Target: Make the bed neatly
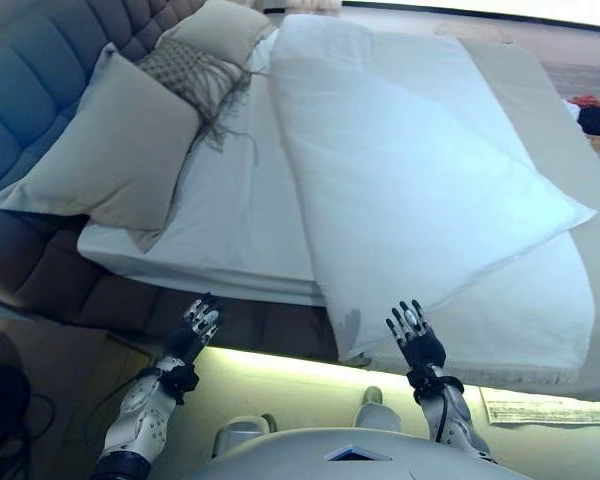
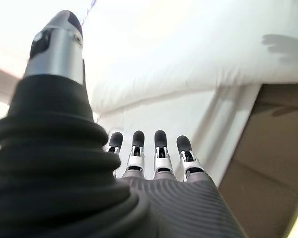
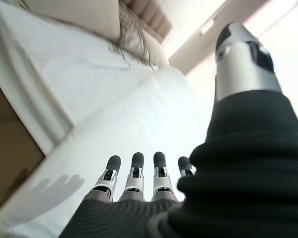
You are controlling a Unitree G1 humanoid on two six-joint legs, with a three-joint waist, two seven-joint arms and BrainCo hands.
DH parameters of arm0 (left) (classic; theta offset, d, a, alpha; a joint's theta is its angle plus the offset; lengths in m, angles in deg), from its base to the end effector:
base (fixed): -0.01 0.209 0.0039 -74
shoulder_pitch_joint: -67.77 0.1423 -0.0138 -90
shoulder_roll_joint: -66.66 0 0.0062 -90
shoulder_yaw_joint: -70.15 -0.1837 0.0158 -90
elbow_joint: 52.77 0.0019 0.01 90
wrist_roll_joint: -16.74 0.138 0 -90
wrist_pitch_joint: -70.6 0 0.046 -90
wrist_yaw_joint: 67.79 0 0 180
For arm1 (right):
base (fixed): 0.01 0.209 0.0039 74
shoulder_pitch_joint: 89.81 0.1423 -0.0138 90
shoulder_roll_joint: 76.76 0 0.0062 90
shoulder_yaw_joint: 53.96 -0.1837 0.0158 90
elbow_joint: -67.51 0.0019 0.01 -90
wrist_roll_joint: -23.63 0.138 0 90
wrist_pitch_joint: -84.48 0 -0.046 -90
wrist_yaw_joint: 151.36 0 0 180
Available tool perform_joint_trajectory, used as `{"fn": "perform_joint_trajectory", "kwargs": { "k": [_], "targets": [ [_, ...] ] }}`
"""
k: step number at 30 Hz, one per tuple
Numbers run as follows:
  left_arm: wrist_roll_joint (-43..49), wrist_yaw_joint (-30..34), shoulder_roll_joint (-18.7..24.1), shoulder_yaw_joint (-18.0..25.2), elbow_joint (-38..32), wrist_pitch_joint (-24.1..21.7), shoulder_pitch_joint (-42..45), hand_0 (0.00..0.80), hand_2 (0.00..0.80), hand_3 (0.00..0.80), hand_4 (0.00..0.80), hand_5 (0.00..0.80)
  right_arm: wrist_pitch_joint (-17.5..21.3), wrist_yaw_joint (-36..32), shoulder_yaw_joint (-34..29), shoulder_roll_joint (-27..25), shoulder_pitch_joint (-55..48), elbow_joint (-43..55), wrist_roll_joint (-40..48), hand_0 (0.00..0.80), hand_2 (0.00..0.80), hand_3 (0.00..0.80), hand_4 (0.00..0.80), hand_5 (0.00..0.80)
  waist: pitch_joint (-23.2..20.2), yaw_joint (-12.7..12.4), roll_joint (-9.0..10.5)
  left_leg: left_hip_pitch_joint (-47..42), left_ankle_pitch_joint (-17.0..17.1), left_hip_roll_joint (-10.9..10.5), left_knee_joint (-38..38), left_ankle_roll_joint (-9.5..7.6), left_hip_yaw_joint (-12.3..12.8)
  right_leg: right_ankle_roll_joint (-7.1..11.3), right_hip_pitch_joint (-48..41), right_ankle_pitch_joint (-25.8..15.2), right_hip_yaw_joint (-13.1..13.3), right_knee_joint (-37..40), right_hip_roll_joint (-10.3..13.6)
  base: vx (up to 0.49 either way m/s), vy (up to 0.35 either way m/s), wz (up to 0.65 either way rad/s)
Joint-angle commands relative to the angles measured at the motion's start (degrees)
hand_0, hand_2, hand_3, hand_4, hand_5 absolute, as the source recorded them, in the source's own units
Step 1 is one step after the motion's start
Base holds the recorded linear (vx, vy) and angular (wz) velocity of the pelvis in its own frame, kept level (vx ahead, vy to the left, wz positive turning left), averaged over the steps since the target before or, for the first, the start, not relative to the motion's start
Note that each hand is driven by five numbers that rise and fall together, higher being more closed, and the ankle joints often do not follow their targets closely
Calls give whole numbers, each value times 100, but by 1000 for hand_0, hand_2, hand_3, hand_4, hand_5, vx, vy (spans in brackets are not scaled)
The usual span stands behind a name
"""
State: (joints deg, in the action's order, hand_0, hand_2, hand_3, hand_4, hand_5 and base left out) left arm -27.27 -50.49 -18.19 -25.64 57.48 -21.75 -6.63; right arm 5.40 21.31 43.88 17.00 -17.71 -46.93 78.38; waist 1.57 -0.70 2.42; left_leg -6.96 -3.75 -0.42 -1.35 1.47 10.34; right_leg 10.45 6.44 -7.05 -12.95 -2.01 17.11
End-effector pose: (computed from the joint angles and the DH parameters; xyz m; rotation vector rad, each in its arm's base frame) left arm 0.1095 0.2350 -0.0449 -0.4498 0.4942 -0.0532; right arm 0.0902 -0.1988 -0.0654 0.6924 0.4696 -0.2554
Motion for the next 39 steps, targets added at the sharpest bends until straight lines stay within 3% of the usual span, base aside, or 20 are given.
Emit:
{"fn": "perform_joint_trajectory", "kwargs": {
  "k": [1,4,6,9,10,12,13,14,18,21,25,27,32,36,39],
  "targets": [
    [-31,50,160,362,-429,-178,-119,0,0,0,0,0,64,-313,-204,-163,212,384,-62,0,0,0,0,0,152,-46,40,199,-618,-13,744,-362,-152,114,321,-728,28,11,-29,276,-269,20],
    [65,-40,115,441,-344,-231,-8,0,0,0,0,0,-43,-258,-211,-201,168,387,-170,0,0,0,0,0,128,-68,76,214,-681,144,979,-307,-283,87,223,-399,21,-155,-138,266,-268,8],
    [-116,129,122,529,-410,-235,28,0,0,0,0,0,-73,-122,-179,-362,151,672,-3,0,0,0,0,0,162,-48,40,291,-487,406,1392,-170,-326,-67,197,-75,40,-366,-311,167,-228,15],
    [-168,98,64,484,-435,-282,96,0,0,0,0,0,-17,112,-271,-535,252,553,1,0,0,0,0,0,342,-152,-66,900,284,712,2506,130,-478,-352,-187,247,-106,-343,-597,77,-168,46],
    [-177,154,42,476,-445,-269,106,0,0,0,0,0,-7,141,-309,-568,294,510,-14,0,0,0,0,0,366,-175,-80,1023,442,752,2448,171,-467,-383,-260,273,-160,-301,-612,34,20,38],
    [-72,191,-61,208,-304,-524,59,0,0,0,0,0,110,256,-387,-666,541,231,-58,0,0,0,0,0,465,-255,-249,1004,551,895,1590,248,-454,-358,-368,340,-344,-263,-590,-12,180,18],
    [-16,136,-89,17,-180,-669,-67,0,0,0,0,0,207,360,-439,-700,738,46,-27,0,0,0,0,0,487,-304,-379,1064,893,953,880,332,-636,-322,-344,367,-396,-243,-573,-22,267,21],
    [-14,117,-94,-52,-137,-668,-154,0,0,0,0,0,253,454,-479,-732,811,-37,30,0,0,0,0,0,516,-329,-453,1133,1111,1004,695,401,-706,-326,-351,425,-405,-259,-559,-7,329,22],
    [19,216,-125,-165,72,-505,-577,0,0,0,0,0,572,504,-789,-698,1075,-762,181,0,0,0,0,0,550,-379,-513,1119,643,797,470,323,-484,-152,-295,591,-626,-707,19,42,229,14],
    [181,271,95,-24,-245,-323,-303,0,0,0,0,0,417,349,-1221,-663,832,-1075,115,0,0,0,0,0,612,-389,-389,1088,332,584,852,275,-505,-37,-215,473,-500,-915,351,220,10,12],
    [-190,190,383,162,-376,-242,-365,0,0,0,0,0,406,-64,-1537,-792,1082,-2083,520,0,0,0,0,0,681,-448,-345,1408,151,819,1282,257,-449,62,-70,367,-438,-652,188,71,-208,0],
    [-381,99,482,56,-229,-326,-740,0,0,0,0,0,585,-167,-1585,-824,1427,-2622,707,0,0,0,0,0,836,-509,-398,1771,203,988,1414,334,-515,54,150,371,-446,-692,105,-174,-249,-2],
    [-535,144,535,-115,-200,-327,-1229,0,0,0,0,0,795,-116,-1725,-919,1876,-3238,1151,0,0,0,0,0,1257,-654,-434,2534,273,1173,1755,501,-769,71,722,382,-602,-961,121,-144,-150,1],
    [-739,-34,613,-546,-315,-577,-1484,0,0,0,0,0,568,-304,-1979,-1469,2395,-3709,1660,0,0,0,0,0,1586,-695,-588,3154,371,1126,1963,550,-990,23,1209,358,-551,-1091,149,-151,-25,7],
    [-814,-66,747,-612,-506,-629,-1557,0,0,0,0,0,476,-328,-2010,-1650,2604,-3790,1903,0,0,0,0,0,1770,-764,-572,3531,416,1091,2095,577,-1110,14,1499,330,-577,-1179,166,-113,-109,10]
  ]
}}
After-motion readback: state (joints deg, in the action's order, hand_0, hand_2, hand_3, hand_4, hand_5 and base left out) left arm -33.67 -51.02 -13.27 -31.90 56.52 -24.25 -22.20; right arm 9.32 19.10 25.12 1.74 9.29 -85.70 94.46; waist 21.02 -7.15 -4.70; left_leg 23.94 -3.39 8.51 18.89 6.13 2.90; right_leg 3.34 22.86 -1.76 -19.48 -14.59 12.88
